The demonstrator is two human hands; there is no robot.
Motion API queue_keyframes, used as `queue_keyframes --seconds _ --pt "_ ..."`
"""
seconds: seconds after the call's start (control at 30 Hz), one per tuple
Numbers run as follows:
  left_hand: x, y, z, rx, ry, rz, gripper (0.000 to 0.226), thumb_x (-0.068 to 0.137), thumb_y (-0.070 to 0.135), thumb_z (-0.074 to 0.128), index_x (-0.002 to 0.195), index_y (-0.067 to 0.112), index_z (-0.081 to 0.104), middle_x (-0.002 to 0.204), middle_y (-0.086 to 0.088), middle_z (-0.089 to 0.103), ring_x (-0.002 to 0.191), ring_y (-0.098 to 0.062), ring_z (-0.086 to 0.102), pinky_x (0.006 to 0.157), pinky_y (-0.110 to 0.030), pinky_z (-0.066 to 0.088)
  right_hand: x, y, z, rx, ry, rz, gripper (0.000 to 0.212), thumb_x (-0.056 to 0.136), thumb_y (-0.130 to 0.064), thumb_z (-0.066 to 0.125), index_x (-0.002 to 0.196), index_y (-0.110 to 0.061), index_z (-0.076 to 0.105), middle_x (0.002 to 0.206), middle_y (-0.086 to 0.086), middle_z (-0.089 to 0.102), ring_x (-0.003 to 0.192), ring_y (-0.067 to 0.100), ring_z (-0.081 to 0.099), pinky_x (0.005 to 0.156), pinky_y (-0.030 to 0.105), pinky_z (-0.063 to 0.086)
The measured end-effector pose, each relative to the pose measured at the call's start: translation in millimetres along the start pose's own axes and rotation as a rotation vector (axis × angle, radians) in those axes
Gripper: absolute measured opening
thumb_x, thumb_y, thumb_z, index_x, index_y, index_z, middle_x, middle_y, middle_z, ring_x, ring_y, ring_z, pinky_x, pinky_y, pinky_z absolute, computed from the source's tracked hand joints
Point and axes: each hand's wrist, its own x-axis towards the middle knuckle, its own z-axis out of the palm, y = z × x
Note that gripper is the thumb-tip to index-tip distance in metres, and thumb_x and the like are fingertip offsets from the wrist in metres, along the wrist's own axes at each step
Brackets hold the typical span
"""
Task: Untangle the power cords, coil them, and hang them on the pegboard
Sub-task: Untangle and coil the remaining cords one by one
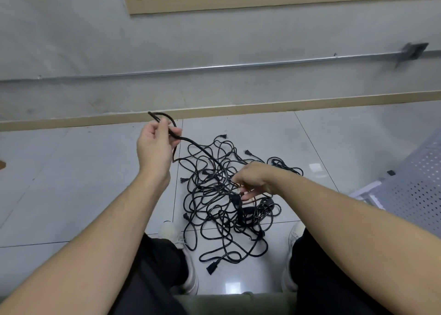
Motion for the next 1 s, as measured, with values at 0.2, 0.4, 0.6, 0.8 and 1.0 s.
queue_keyframes --seconds 0.2,0.4,0.6,0.8,1.0 --pt "1.7 6.6 -11.7 -0.071 -0.016 -0.030 0.019 0.109 0.026 0.049 0.092 0.018 0.057 0.078 0.003 0.070 0.079 -0.014 0.067 0.079 -0.027 0.059 -1.1 -4.7 11.4 -0.031 0.076 -0.082 0.044 0.094 -0.028 0.060 0.135 -0.024 0.044 0.130 0.007 0.055 0.114 0.023 0.062 0.090 0.047 0.061" --pt "1.5 7.2 -16.3 -0.154 -0.003 -0.061 0.024 0.110 0.026 0.047 0.089 0.016 0.055 0.080 0.001 0.070 0.079 -0.014 0.069 0.078 -0.025 0.060 0.2 -18.7 34.8 -0.328 0.064 -0.230 0.043 0.109 -0.042 0.036 0.116 -0.014 0.067 0.112 0.001 0.064 0.103 0.018 0.053 0.087 0.026 0.035" --pt "39.9 7.9 -52.2 -0.376 0.267 -0.242 0.014 0.106 0.016 0.046 0.114 0.009 0.055 0.095 -0.004 0.071 0.078 -0.015 0.068 0.067 -0.026 0.061 1.4 -41.9 50.0 -0.277 0.174 -0.512 0.033 0.110 -0.041 0.034 0.085 -0.020 0.043 0.072 0.000 0.073 0.055 0.001 0.059 0.058 0.018 0.037" --pt "50.5 -4.0 -62.4 0.126 0.288 -0.266 0.070 0.099 0.019 0.046 0.163 0.026 0.019 0.169 0.000 0.018 0.148 -0.019 0.034 0.119 -0.040 0.029 1.6 -75.2 59.4 -0.267 0.183 -0.667 0.037 0.109 -0.041 0.038 0.080 -0.018 0.042 0.066 0.000 0.053 0.065 0.019 0.053 0.074 0.037 0.044" --pt "27.7 -0.3 -41.8 0.656 -0.220 0.017 0.037 0.106 0.042 0.042 0.122 0.024 0.069 0.116 0.007 0.073 0.122 -0.016 0.060 0.097 -0.031 0.042 -4.0 -106.7 57.4 -0.264 0.154 -0.791 0.034 0.109 -0.035 0.042 0.080 -0.019 0.045 0.064 -0.005 0.049 0.048 0.000 0.043 0.058 0.021 0.036"
